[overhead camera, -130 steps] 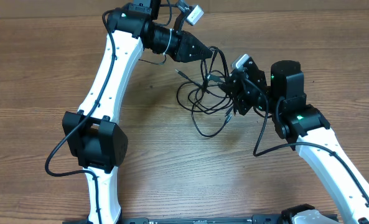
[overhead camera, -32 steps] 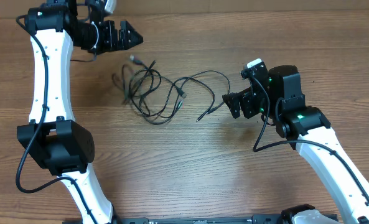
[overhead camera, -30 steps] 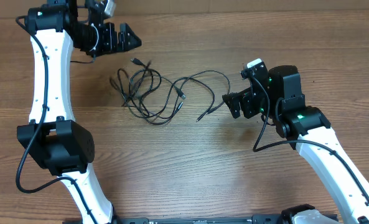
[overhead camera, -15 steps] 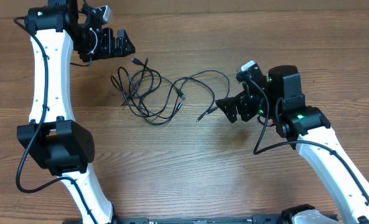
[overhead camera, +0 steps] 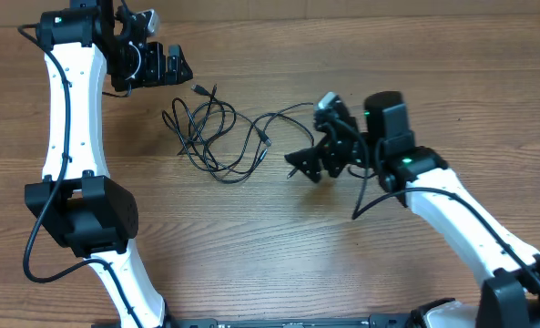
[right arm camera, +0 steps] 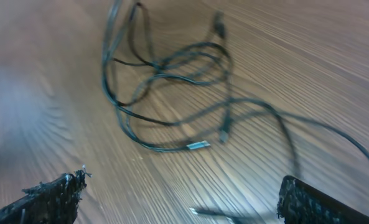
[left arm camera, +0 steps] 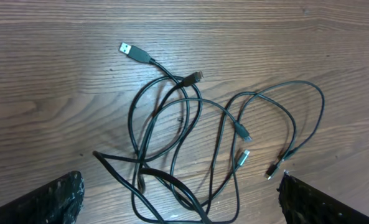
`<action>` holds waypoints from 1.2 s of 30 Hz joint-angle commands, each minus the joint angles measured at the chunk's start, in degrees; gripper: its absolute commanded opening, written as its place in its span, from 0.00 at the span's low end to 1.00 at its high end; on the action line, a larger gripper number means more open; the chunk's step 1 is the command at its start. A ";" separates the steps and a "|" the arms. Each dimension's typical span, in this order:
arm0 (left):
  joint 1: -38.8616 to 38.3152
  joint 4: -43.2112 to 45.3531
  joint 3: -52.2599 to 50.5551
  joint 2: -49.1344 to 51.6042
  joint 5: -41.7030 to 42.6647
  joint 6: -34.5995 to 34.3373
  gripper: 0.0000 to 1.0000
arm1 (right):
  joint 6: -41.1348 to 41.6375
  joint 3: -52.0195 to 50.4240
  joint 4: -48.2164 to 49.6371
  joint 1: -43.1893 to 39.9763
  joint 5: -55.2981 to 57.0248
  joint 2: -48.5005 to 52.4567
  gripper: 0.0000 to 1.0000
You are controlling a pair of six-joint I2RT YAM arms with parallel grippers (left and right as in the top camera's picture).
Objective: Untangle cables
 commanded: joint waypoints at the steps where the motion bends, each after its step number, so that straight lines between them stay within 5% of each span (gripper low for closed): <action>1: -0.37 0.26 0.85 -2.14 -2.95 0.09 1.00 | 0.87 -0.11 3.78 3.08 -1.75 1.62 1.00; 17: -0.37 0.20 0.85 -2.14 -2.99 -0.13 1.00 | 15.89 0.59 25.92 8.85 0.55 14.43 0.97; 36: -0.37 0.20 0.85 -2.14 -3.02 -0.13 1.00 | 9.11 3.45 27.47 13.11 2.62 20.28 0.98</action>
